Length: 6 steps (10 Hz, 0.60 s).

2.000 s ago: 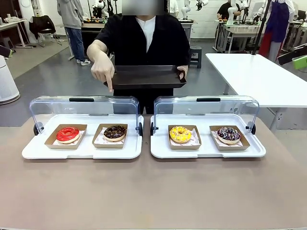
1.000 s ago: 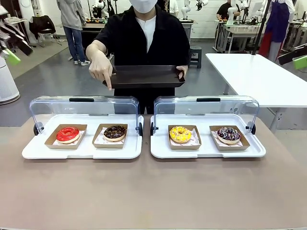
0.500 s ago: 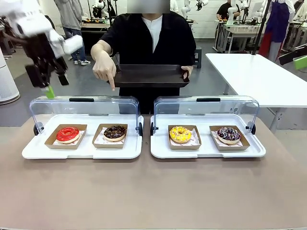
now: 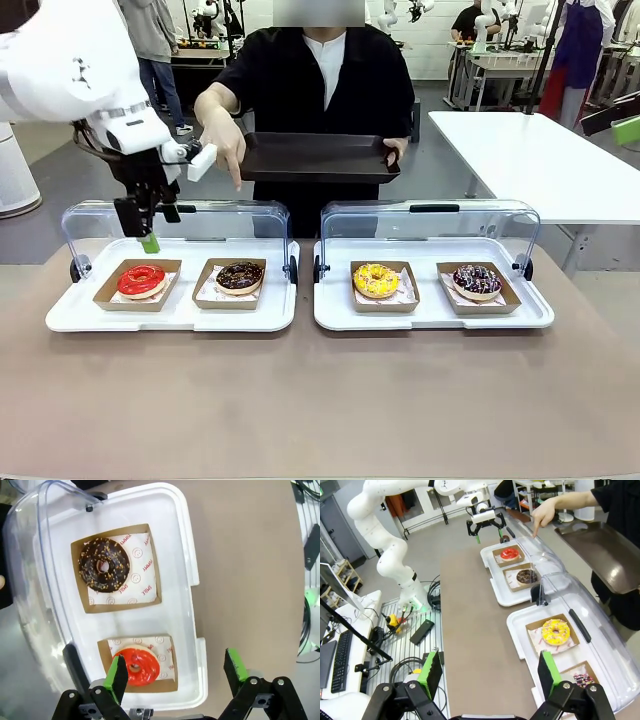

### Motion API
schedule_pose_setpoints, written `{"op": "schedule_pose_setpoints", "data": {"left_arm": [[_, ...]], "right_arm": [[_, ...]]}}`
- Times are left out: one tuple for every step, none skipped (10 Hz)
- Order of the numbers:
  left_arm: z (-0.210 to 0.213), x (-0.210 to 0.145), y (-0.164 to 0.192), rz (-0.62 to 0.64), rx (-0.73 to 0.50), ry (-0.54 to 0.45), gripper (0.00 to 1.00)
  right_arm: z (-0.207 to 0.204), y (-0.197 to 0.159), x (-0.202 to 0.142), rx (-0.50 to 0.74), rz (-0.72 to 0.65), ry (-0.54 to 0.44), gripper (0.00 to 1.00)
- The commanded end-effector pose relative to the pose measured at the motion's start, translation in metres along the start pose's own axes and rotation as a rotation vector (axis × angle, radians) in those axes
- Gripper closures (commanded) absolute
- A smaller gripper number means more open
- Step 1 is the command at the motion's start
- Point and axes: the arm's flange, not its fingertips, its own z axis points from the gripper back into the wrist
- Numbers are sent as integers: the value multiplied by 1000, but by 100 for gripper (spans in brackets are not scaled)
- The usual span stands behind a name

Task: Provide the desired donut to the person.
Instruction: Pick up and lift the Paper togo box containing the Donut pointed at by the person.

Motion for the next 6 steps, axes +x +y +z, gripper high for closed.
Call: {"op": "schedule_pose_setpoints", "data": {"left_arm": [[-16, 12, -3, 42, 48, 26, 0], [-23, 16, -5, 44, 49, 22, 0], [-27, 18, -6, 48, 46, 19, 0], [-27, 16, -6, 56, 40, 2, 0], [-16, 10, -13, 78, -52, -73, 0], [-25, 16, -3, 31, 26, -4, 0]], "right_arm": [[-1, 1, 0, 7, 10, -5, 0], [-1, 1, 0, 7, 10, -5, 0], [-1, 1, 0, 7, 10, -5, 0], [-1, 1, 0, 7, 10, -5, 0], [-1, 1, 0, 7, 10, -5, 0], [-1, 1, 0, 7, 10, -5, 0]]}}
